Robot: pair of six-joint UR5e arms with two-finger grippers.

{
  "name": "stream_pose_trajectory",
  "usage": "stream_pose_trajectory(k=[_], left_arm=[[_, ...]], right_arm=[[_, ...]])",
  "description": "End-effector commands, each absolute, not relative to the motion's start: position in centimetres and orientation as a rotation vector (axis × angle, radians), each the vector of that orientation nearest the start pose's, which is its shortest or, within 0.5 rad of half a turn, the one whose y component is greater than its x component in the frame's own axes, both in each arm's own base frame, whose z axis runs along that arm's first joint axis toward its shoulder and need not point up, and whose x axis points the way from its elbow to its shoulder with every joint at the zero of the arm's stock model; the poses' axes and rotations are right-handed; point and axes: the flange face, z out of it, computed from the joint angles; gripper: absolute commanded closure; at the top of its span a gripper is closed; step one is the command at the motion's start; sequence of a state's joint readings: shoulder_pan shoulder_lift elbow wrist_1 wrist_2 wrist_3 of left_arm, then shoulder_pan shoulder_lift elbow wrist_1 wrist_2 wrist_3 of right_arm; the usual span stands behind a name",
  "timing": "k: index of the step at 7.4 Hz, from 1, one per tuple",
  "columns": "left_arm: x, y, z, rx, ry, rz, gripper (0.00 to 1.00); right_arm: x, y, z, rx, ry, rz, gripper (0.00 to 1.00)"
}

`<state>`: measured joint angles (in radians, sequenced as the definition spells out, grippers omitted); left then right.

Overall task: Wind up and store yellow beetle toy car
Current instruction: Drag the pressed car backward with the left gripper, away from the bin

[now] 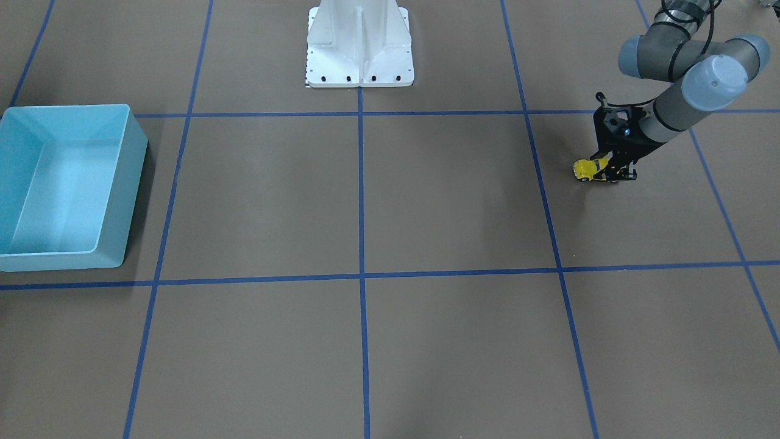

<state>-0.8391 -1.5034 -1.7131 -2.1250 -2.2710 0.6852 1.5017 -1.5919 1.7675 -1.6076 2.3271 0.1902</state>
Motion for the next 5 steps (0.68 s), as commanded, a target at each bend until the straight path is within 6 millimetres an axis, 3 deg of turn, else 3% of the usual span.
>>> stream_pose_trajectory(k=[1,5], left_arm=[[26.2,-41.4,57.3,0.653,0.756,1.532,1.00],[23.7,-40.7,59.7,0.633,0.752,1.539,1.00]], right_arm=[[3.1,-49.0,57.6,0.034,-0.766,0.062,0.00],[3.1,-49.0,57.6,0.035,-0.768,0.062,0.00]])
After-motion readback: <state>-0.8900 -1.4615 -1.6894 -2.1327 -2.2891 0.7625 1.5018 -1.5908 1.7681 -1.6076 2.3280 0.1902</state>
